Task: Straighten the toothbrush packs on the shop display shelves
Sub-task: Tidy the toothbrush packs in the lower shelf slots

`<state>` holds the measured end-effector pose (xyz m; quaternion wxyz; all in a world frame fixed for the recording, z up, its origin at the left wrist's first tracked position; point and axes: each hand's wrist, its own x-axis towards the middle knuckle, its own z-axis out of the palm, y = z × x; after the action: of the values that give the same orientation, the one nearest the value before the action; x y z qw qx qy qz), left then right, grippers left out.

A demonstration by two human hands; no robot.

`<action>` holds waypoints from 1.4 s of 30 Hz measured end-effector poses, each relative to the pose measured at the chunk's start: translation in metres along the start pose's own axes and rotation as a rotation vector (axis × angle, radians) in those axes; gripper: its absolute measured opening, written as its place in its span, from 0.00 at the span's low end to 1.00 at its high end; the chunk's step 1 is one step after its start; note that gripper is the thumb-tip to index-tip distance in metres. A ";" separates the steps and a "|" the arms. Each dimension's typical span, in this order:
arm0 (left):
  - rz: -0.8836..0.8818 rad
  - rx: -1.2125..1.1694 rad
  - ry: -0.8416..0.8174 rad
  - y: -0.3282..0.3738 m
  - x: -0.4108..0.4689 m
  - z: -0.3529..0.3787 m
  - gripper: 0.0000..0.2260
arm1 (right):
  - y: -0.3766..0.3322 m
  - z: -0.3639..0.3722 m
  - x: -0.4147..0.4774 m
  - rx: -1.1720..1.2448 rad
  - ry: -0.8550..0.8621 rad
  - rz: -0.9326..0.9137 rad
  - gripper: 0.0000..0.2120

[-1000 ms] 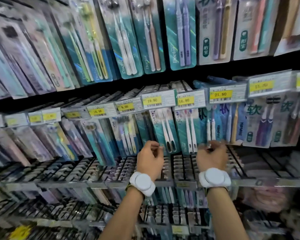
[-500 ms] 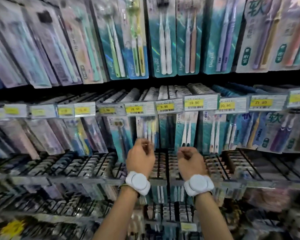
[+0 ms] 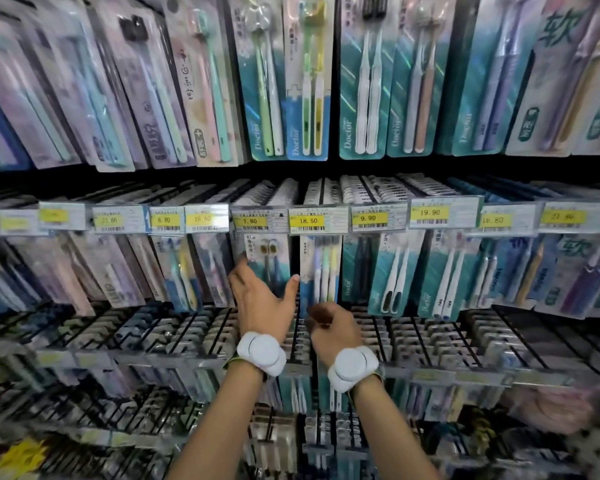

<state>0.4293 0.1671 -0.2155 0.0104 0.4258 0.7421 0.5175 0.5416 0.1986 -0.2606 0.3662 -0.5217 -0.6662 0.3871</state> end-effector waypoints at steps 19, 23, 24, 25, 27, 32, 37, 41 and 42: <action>0.016 -0.101 -0.046 0.007 -0.020 -0.023 0.39 | 0.001 0.019 -0.009 0.177 -0.133 -0.210 0.11; 0.035 -0.135 -0.054 0.010 -0.026 -0.024 0.38 | 0.004 0.011 -0.018 0.180 -0.077 -0.256 0.13; 0.052 -0.145 -0.068 0.010 -0.029 -0.022 0.36 | 0.009 0.009 -0.020 0.179 -0.077 -0.242 0.13; 0.070 -0.159 -0.080 0.009 -0.031 -0.021 0.33 | 0.013 0.007 -0.022 0.184 -0.075 -0.230 0.12; 0.103 -0.180 -0.095 0.007 -0.034 -0.017 0.25 | 0.024 0.003 -0.026 0.192 -0.044 -0.205 0.07; 0.182 -0.167 -0.187 0.017 -0.037 -0.005 0.13 | 0.040 -0.019 -0.028 0.184 -0.022 -0.108 0.08; 0.190 -0.160 -0.211 0.026 -0.032 0.018 0.10 | 0.047 -0.037 -0.033 0.162 0.088 -0.075 0.17; 0.188 -0.191 -0.265 0.027 -0.035 0.032 0.12 | 0.052 -0.045 -0.035 0.158 0.143 -0.047 0.10; 0.185 -0.197 -0.266 0.027 -0.037 0.035 0.11 | 0.053 -0.046 -0.034 0.167 0.164 -0.043 0.10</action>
<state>0.4854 0.1725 -0.2260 0.1023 0.5536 0.6379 0.5255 0.6109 0.1798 -0.2913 0.4697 -0.5049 -0.6105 0.3896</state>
